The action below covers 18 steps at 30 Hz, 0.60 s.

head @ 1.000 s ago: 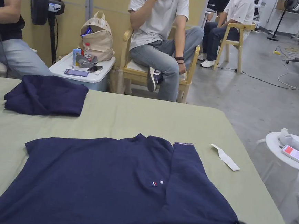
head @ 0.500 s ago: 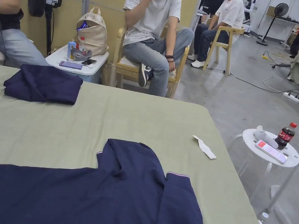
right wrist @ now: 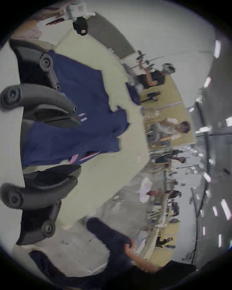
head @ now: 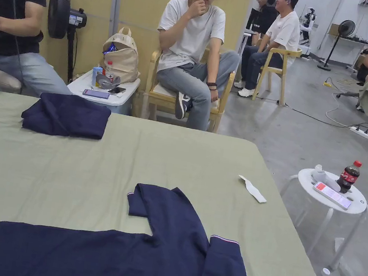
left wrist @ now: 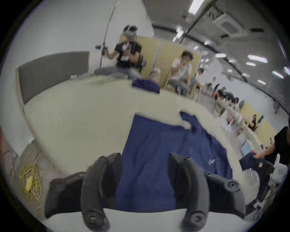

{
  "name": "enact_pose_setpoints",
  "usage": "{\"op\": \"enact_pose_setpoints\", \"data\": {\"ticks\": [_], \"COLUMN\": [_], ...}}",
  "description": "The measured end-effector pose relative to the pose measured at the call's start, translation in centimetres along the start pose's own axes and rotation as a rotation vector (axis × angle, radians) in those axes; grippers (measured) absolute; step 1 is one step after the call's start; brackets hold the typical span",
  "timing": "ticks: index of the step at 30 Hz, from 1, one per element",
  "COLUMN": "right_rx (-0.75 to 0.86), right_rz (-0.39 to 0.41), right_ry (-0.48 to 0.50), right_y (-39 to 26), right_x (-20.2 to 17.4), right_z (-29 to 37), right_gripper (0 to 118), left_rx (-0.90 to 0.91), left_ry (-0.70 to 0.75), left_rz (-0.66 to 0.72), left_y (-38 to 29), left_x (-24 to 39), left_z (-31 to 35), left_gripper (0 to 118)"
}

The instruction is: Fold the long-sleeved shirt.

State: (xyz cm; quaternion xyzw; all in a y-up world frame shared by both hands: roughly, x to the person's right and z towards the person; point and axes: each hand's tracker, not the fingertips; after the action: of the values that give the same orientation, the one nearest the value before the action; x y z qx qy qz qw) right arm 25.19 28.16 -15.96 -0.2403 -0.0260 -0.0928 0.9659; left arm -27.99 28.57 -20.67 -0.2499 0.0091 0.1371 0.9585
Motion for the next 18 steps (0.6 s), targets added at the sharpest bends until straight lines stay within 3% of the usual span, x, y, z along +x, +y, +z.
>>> {"op": "enact_pose_setpoints", "data": {"ticks": [2,4,5,7,10,14,18], "right_rx": [0.087,0.131,0.136,0.158,0.146,0.058,0.03], "right_rz": [0.039,0.074,0.082,0.107,0.129,0.111,0.146], "right_ry": [0.069,0.11,0.102,0.09,0.117,0.136,0.131], "right_y": [3.0,5.1,5.7,5.9,5.0,3.5,3.8], "right_x": [-1.2,-3.0,-3.9,-5.9,-7.3,-7.6,-7.8], "right_z": [-1.0,-2.1,-2.8,-3.8,-6.1,-8.9,-11.4], "right_gripper": [51,18,5,1,1,1,1], "left_rx": [0.064,0.109,0.133,0.123,0.097,0.013,-0.026], "left_ry": [-0.033,-0.041,-0.051,-0.02,-0.057,-0.064,-0.068], "left_rz": [-0.043,-0.088,-0.117,-0.162,-0.123,-0.152,-0.137], "left_y": [2.4,4.4,4.4,5.0,4.1,1.3,1.0], "left_x": [1.9,4.1,4.0,5.5,6.7,5.7,6.4], "left_z": [0.1,-0.3,-1.2,-2.4,-3.7,-6.6,-6.9], "left_gripper": [35,6,0,0,0,0,0]}}
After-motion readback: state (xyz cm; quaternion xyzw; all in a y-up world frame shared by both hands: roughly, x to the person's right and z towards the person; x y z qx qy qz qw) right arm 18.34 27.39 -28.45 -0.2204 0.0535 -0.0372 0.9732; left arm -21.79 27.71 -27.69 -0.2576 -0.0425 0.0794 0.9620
